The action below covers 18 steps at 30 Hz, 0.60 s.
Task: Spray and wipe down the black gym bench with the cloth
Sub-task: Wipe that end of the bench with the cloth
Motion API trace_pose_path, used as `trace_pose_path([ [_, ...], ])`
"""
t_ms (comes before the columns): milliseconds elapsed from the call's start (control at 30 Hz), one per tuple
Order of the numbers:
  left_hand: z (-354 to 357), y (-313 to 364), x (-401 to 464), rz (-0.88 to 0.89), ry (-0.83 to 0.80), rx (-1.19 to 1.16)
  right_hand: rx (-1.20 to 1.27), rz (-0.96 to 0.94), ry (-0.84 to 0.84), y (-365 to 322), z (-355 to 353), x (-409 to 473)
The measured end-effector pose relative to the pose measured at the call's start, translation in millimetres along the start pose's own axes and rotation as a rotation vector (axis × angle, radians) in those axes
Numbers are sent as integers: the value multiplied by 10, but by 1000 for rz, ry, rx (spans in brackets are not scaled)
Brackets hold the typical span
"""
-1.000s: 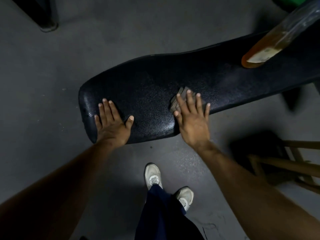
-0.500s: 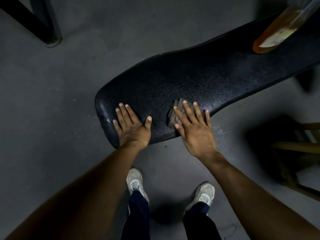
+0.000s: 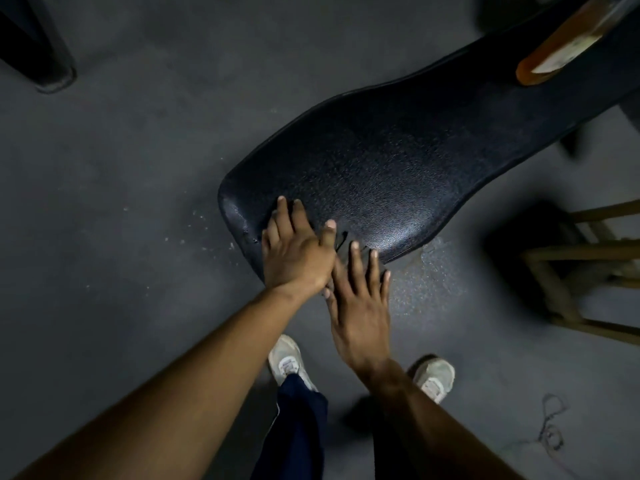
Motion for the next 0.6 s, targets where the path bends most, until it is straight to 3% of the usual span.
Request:
trace_pose_path([
  [167, -376, -528, 76, 225, 55, 243, -127, -37, 25, 117, -227, 291],
  [367, -527, -1012, 359, 323, 35, 369, -22, 199, 77, -79, -337, 956],
  [600, -625, -1014, 414, 351, 47, 259, -130, -135, 41, -690, 123, 228],
])
Point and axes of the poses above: each hand's wrist, its own x-axis towards the middle knuckle, its own z-axis out of the palm, y = z × x, the point moved 2 cm from there along x, towards the middle knuckle, and after that the axes turned 5 degrees about z, right-handed, at the moved point
